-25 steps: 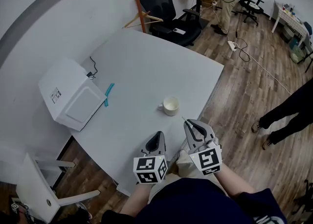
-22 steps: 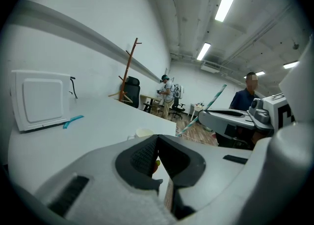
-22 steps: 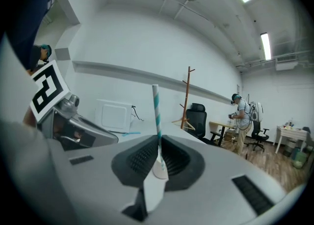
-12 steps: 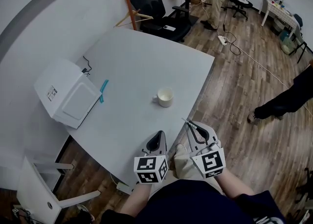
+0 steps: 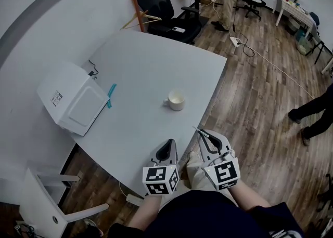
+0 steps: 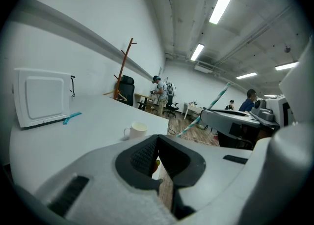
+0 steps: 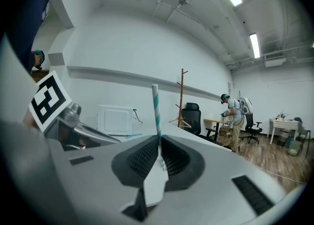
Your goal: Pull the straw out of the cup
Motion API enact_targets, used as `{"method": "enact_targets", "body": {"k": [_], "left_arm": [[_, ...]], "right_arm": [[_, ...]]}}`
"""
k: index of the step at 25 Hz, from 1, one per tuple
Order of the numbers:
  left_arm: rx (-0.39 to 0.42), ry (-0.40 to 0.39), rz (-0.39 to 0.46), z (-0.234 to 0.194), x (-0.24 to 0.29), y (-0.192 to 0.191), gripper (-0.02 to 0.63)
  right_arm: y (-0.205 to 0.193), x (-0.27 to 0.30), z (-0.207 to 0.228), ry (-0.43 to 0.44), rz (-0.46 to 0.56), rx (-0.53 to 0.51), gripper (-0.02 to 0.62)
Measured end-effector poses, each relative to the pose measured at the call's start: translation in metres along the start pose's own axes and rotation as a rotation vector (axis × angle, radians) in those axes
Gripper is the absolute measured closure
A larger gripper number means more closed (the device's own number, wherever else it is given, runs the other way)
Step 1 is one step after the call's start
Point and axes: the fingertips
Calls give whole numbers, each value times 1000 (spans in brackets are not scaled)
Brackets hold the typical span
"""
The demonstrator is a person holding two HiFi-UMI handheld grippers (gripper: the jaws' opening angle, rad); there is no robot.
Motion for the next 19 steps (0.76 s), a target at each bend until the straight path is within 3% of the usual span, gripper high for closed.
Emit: {"method": "enact_targets", "body": {"k": [19], "left_arm": [[-14, 7, 4, -10, -6, -3, 594]], "right_arm": [[8, 6, -7, 11, 31, 15, 554]]}}
Point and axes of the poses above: the fingertips, and each gripper's own axes: x forward along the fingers, z to its right, y out of its top, and after that the axes turned 12 degrees about y, right-handed
